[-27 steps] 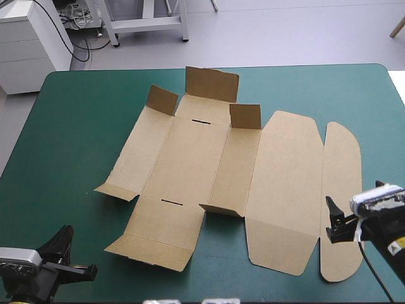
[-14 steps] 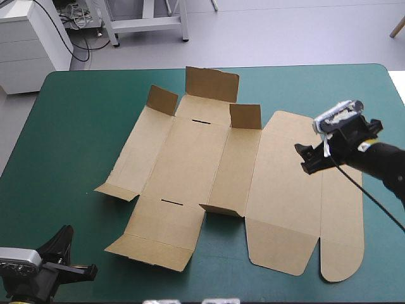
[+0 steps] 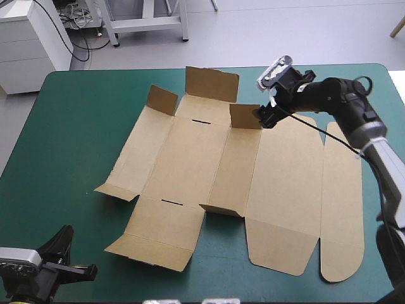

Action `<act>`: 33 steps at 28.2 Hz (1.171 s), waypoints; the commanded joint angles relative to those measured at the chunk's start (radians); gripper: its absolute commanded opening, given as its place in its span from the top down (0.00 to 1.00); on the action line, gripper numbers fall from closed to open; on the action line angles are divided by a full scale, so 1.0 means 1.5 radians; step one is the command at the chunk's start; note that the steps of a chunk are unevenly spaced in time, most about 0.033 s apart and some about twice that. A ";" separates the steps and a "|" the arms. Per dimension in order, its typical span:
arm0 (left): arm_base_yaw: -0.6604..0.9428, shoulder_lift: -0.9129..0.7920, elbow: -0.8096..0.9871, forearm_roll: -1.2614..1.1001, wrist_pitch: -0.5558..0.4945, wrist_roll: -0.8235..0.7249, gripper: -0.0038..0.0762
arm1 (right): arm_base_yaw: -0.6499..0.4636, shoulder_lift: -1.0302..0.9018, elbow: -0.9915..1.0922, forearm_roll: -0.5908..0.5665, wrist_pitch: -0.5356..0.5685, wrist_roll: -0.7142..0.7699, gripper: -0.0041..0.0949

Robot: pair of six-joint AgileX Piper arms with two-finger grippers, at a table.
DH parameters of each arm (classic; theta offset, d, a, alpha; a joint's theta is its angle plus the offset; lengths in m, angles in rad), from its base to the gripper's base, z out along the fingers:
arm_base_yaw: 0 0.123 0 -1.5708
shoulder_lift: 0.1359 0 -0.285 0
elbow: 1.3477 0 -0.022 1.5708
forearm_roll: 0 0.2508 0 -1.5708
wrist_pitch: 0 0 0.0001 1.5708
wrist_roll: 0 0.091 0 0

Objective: Fold the box

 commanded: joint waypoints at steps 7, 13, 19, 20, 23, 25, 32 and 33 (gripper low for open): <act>-0.004 -0.007 -0.015 -0.006 -0.050 -0.002 0.96 | 0.047 0.177 -0.179 -0.032 -0.025 -0.015 0.07; -0.004 -0.007 -0.015 -0.004 -0.050 -0.002 0.96 | 0.051 0.255 -0.218 -0.060 -0.024 -0.015 0.07; -0.004 -0.007 -0.015 -0.004 -0.050 -0.002 0.96 | 0.051 0.271 -0.222 -0.063 -0.021 -0.015 0.07; -0.004 -0.007 -0.015 -0.004 -0.050 -0.002 0.96 | 0.051 0.271 -0.222 -0.063 -0.021 -0.014 0.07; -0.004 -0.007 -0.015 -0.003 -0.050 -0.002 0.96 | 0.051 0.271 -0.222 -0.063 -0.013 -0.014 0.08; -0.004 -0.007 -0.015 -0.003 -0.050 -0.002 0.96 | 0.051 0.271 -0.222 -0.063 -0.008 -0.017 0.11; -0.004 -0.007 -0.015 -0.003 -0.050 -0.002 0.96 | 0.053 0.271 -0.222 -0.063 0.011 -0.039 0.87; -0.004 -0.007 -0.015 -0.003 -0.050 -0.002 0.96 | 0.053 0.270 -0.222 -0.060 0.023 -0.048 0.97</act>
